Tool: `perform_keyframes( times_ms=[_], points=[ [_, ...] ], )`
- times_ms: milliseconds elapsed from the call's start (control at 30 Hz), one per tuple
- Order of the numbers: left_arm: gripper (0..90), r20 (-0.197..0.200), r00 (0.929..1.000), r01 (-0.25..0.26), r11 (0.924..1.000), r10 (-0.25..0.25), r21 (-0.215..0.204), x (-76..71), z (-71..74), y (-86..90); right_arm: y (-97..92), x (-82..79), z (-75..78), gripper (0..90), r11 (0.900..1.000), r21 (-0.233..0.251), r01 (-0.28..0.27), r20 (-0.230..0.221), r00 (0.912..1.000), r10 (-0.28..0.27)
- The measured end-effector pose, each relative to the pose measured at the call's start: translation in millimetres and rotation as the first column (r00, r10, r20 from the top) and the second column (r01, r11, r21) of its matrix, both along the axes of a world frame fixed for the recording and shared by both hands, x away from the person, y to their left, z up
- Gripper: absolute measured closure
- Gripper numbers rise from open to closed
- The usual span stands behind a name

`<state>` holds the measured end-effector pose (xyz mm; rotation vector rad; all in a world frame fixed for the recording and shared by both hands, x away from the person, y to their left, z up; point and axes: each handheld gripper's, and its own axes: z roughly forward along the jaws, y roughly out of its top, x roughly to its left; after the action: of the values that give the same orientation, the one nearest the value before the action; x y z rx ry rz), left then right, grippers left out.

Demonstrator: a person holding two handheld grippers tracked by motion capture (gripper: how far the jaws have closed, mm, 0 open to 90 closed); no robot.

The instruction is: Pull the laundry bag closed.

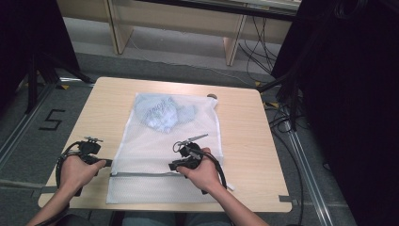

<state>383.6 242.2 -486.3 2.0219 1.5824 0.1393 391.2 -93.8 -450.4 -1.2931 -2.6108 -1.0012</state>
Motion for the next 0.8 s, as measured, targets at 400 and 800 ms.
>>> perform_keyframes(
  times_ms=[400,800],
  points=[
    [89.8,-0.058,0.9979,0.030,0.9996,-0.029,0.003,-0.9,-2.9,-4.1,59.2,-1.3,-11.0,80.8,0.9953,0.059,-0.076,-0.038,0.9961,0.079],
    [89.8,-0.091,0.9952,0.034,0.9994,-0.034,-0.003,-2.0,-6.9,-7.3,102.4,0.6,-19.1,79.4,0.9867,0.100,-0.128,-0.075,0.9879,0.136]
  ],
)
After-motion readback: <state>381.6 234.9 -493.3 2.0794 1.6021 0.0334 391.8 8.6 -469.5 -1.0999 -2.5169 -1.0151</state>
